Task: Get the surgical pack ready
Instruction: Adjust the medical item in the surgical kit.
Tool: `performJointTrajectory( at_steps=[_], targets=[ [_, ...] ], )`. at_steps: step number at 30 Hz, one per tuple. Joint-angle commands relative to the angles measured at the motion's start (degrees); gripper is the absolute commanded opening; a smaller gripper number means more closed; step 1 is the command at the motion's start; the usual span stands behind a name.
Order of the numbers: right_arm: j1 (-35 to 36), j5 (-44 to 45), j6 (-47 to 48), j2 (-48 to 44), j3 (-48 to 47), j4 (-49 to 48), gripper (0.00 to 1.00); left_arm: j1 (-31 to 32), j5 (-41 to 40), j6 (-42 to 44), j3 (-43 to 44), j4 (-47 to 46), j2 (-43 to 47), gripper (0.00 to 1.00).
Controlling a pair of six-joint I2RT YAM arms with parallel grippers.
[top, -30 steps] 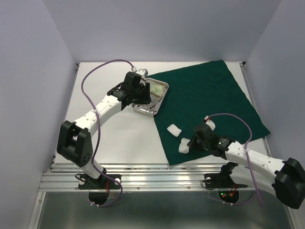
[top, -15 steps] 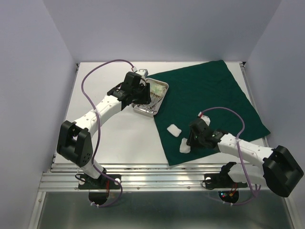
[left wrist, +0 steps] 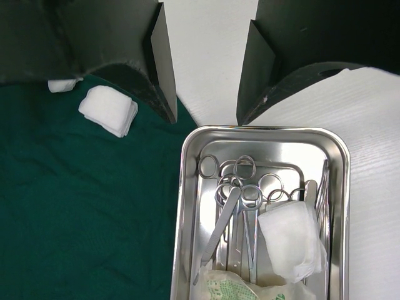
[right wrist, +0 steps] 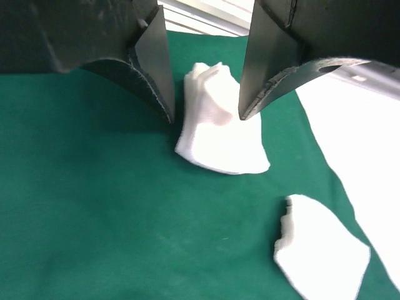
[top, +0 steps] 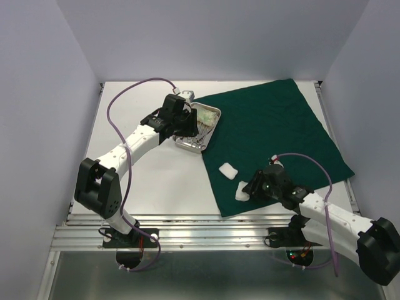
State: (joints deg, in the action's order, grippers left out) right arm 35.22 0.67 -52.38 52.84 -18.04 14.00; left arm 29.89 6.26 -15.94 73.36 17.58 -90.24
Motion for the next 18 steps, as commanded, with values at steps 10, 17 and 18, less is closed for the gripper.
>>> performJointTrajectory(
  at_steps=[10,17,18],
  targets=[
    [-0.2,-4.4,-3.7,-0.7,5.1,-7.2,0.51,0.2,0.9,0.5,0.5,-0.9,-0.2,0.54],
    [-0.2,-1.5,-6.3,-2.2,7.6,-8.7,0.46,0.2,0.5,0.6,0.3,-0.8,-0.1,0.55],
    [-0.2,-1.0,-6.4,-2.8,7.6,-8.6,0.43,0.3,0.5,0.6,0.4,-0.7,-0.2,0.55]
  ],
)
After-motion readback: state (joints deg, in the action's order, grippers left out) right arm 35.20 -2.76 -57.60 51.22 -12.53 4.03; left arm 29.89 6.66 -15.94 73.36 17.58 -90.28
